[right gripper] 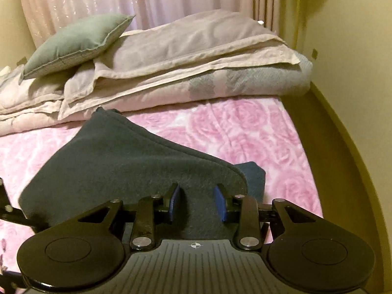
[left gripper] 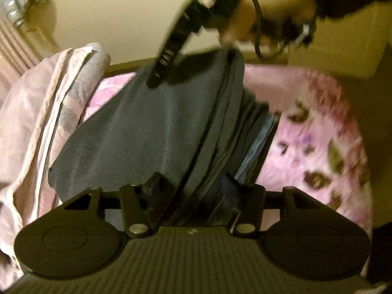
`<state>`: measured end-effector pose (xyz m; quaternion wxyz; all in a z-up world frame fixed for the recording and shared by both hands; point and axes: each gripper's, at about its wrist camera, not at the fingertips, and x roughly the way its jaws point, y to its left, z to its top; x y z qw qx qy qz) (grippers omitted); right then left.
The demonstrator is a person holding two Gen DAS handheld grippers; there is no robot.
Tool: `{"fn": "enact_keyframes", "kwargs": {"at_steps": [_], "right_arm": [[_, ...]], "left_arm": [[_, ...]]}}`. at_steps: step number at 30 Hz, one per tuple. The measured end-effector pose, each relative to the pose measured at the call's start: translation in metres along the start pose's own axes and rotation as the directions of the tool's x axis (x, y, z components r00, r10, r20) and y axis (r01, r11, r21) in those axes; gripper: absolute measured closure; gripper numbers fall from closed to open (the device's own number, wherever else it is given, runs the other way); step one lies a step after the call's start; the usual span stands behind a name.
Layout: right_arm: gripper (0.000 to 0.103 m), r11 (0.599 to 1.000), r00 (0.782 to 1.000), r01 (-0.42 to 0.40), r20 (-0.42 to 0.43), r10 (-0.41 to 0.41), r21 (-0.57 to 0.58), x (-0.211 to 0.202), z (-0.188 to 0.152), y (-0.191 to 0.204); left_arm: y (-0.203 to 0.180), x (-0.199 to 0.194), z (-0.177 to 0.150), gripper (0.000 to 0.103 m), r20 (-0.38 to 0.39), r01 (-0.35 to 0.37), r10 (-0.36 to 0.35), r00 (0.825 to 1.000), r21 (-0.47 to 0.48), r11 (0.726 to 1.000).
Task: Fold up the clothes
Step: 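Lower the sweatshirt onto the stack of folded clothes with both grippers, then open both grippers and withdraw them from the stack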
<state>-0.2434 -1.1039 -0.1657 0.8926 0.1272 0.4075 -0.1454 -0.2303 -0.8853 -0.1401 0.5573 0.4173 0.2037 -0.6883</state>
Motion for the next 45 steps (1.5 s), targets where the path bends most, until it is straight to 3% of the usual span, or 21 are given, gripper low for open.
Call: {"fn": "enact_keyframes", "kwargs": {"at_steps": [4,11,14,18,22,24,25,27,30,33,35,38,43,45], "right_arm": [[0.069,0.999,1.0,-0.027,0.014,0.026,0.018,-0.014,-0.001,0.002],[0.069,0.999,0.992,-0.007,0.123,0.002,0.044,-0.073,-0.013,0.038],[0.069,1.0,0.994,-0.012,0.106,0.01,0.015,-0.09,-0.037,0.065],[0.069,0.999,1.0,-0.019,0.002,0.018,0.028,-0.072,-0.07,0.071],[0.068,0.999,0.999,-0.036,0.004,0.036,0.027,-0.075,-0.069,0.071],[0.062,0.996,0.999,-0.047,0.015,0.046,0.073,-0.082,-0.065,0.07],[0.046,0.994,0.999,-0.051,0.024,0.049,0.101,-0.087,-0.064,0.069],[0.028,0.989,0.998,-0.05,0.039,0.045,0.139,-0.098,-0.066,0.073],[0.025,0.985,1.0,-0.023,0.024,0.019,0.173,-0.115,-0.077,0.087],[0.015,0.979,1.0,0.021,-0.007,-0.02,0.203,-0.132,-0.091,0.105],[0.01,0.971,0.998,0.07,-0.018,-0.068,0.229,-0.146,-0.099,0.118],[0.0,0.944,0.99,0.136,-0.019,-0.137,0.302,-0.172,-0.11,0.133],[0.0,0.865,0.985,0.164,-0.036,-0.167,0.475,-0.206,-0.126,0.154],[0.0,0.852,0.984,0.168,-0.027,-0.178,0.496,-0.22,-0.128,0.166]], "left_arm": [[0.018,-0.028,-0.008,0.056,0.05,-0.017,0.024,0.998,-0.135,0.991],[0.036,-0.013,-0.025,0.057,-0.029,-0.066,0.062,0.998,-0.183,0.981],[0.035,0.0,-0.033,0.057,-0.071,-0.074,0.062,0.996,-0.191,0.979],[0.031,0.005,-0.039,0.057,-0.09,-0.076,0.058,0.994,-0.203,0.976],[0.029,-0.013,-0.043,0.056,-0.102,-0.108,0.085,0.991,-0.251,0.962],[0.03,-0.023,-0.049,0.053,-0.123,-0.136,0.102,0.987,-0.313,0.94],[0.03,-0.029,-0.053,0.052,-0.132,-0.148,0.108,0.985,-0.347,0.926],[0.031,-0.039,-0.061,0.045,-0.146,-0.173,0.123,0.982,-0.417,0.892],[0.032,-0.054,-0.07,0.034,-0.156,-0.199,0.137,0.978,-0.525,0.828],[0.031,-0.072,-0.08,0.025,-0.139,-0.192,0.134,0.981,-0.627,0.755],[0.027,-0.086,-0.086,0.017,-0.119,-0.179,0.133,0.984,-0.669,0.722],[0.016,-0.111,-0.095,0.012,-0.086,-0.167,0.15,0.985,-0.701,0.693],[-0.01,-0.162,-0.11,0.009,-0.043,-0.175,0.205,0.978,-0.706,0.687],[-0.019,-0.18,-0.116,0.008,-0.037,-0.184,0.226,0.974,-0.711,0.679]]}}
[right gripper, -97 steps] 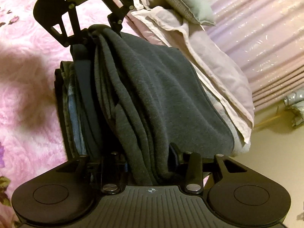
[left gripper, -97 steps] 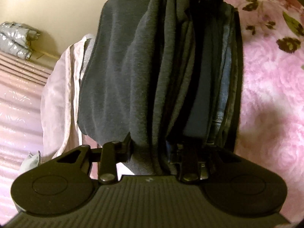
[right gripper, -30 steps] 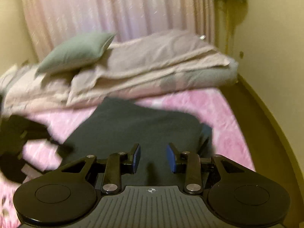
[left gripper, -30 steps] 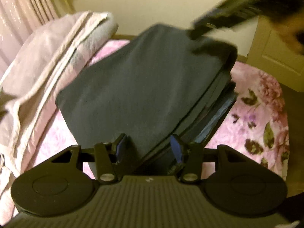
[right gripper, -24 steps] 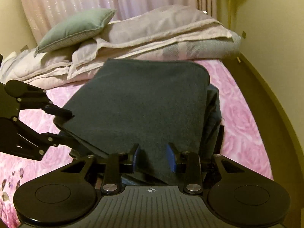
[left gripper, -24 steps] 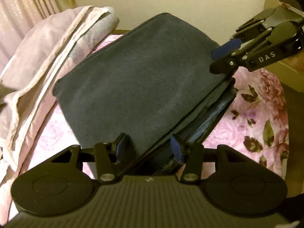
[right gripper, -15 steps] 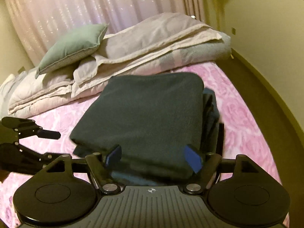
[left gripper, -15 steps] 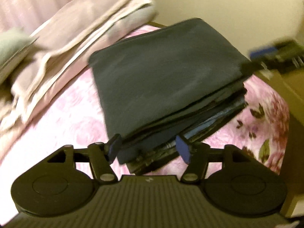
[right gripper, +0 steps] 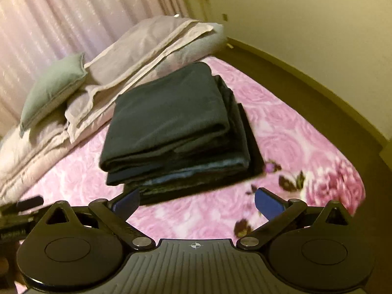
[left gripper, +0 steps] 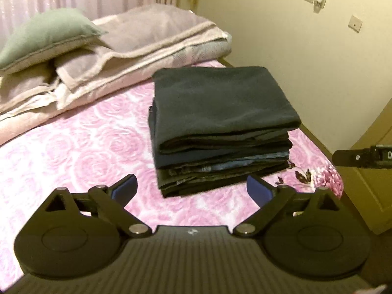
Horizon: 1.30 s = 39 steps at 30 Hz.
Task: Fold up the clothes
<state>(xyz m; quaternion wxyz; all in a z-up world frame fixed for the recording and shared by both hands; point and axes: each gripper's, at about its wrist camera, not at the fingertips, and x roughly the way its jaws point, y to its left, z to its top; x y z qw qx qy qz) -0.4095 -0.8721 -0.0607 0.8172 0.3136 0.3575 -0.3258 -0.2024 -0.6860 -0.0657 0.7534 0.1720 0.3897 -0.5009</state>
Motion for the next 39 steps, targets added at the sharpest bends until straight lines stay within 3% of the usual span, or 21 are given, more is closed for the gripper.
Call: {"fn": "enact_keyframes", "kwargs": {"at_steps": [8,17,29,39], "right_arm": [[0.0,0.993,0.993,0.064,0.103,-0.053,-0.103,-0.061,-0.035,0.047],[0.0,0.991,0.993,0.074,0.098,-0.063,-0.114,-0.087,-0.066,0.057],[0.0,0.985,0.997,0.028,0.071,-0.016,-0.168,-0.076,-0.041,0.043],[0.0,0.982,1.0,-0.005,0.016,0.008,-0.191,-0.061,-0.027,0.023]], "left_arm": [[0.0,-0.053,-0.026,0.006,0.042,-0.012,0.011,0.999,0.023,1.0],[-0.008,-0.077,-0.037,0.006,0.019,0.004,-0.004,1.0,0.011,1.0],[-0.033,-0.074,-0.016,0.006,0.061,-0.047,0.046,0.997,0.011,0.999],[-0.054,-0.055,-0.011,0.006,0.024,-0.083,0.083,0.996,0.003,0.997]]}}
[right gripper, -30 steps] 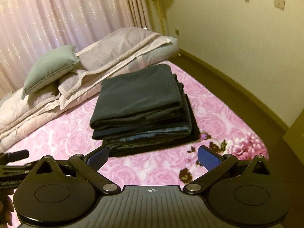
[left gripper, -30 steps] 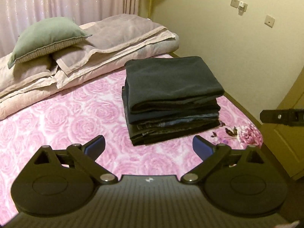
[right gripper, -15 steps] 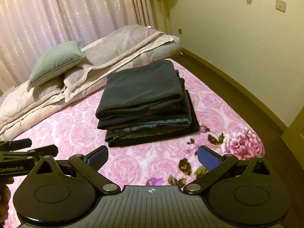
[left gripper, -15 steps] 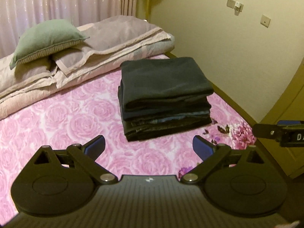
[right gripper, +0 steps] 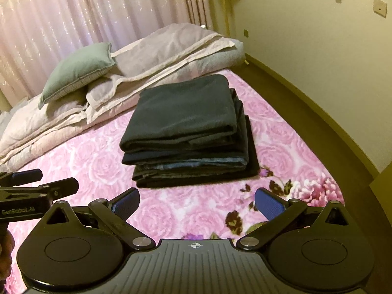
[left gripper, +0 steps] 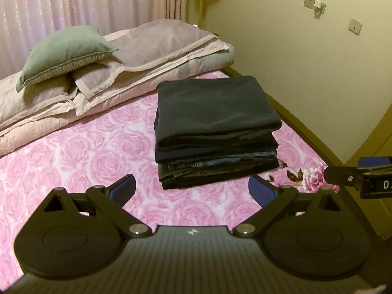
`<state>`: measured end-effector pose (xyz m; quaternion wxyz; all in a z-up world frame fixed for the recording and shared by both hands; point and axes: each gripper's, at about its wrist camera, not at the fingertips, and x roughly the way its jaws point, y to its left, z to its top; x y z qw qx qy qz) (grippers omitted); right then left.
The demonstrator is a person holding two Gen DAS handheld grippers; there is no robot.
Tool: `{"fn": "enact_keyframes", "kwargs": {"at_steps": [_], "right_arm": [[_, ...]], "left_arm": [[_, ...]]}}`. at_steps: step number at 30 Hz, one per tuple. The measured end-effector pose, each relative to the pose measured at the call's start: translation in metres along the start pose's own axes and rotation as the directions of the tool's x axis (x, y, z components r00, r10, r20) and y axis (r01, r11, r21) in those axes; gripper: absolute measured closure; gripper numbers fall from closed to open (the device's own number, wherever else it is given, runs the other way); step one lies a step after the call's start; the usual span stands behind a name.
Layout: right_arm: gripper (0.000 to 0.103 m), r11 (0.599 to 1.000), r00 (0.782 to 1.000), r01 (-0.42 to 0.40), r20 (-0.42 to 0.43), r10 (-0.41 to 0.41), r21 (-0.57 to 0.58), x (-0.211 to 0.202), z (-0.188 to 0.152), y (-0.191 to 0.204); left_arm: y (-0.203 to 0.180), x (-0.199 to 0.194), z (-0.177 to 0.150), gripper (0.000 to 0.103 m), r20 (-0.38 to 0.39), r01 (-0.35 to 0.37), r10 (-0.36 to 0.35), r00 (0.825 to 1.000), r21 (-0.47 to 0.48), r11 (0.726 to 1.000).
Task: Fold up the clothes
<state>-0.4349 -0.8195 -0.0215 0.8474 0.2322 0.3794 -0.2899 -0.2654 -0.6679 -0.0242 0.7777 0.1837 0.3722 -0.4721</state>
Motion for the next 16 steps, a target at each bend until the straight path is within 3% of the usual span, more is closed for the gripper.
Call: {"fn": "enact_keyframes", "kwargs": {"at_steps": [16], "right_arm": [[0.0,1.0,1.0,-0.018,-0.022,0.017,-0.017,0.011,0.006,-0.008]], "left_arm": [[-0.013,0.017,0.002,0.004,-0.021,-0.042,0.042,0.999,0.018,0.999]]}}
